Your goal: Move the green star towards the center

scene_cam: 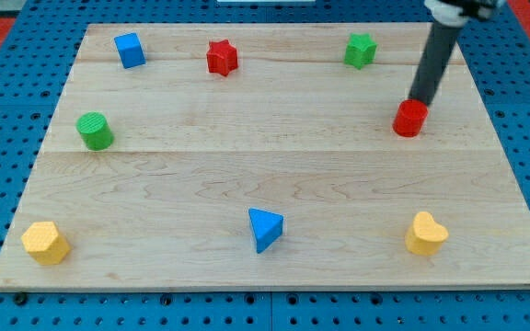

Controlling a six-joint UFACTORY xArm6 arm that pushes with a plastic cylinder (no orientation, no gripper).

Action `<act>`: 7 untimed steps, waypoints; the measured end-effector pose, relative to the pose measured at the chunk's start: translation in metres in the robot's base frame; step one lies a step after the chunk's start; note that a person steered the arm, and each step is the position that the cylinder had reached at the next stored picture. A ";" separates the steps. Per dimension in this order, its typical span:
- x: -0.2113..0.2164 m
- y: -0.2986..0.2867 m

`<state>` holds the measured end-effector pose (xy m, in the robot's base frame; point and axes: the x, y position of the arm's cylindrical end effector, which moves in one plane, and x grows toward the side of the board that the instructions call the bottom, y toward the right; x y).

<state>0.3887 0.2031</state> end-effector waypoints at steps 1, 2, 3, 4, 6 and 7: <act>0.010 -0.022; 0.009 -0.013; -0.008 0.000; -0.019 0.000; -0.030 0.006; -0.024 -0.015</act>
<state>0.3650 0.1877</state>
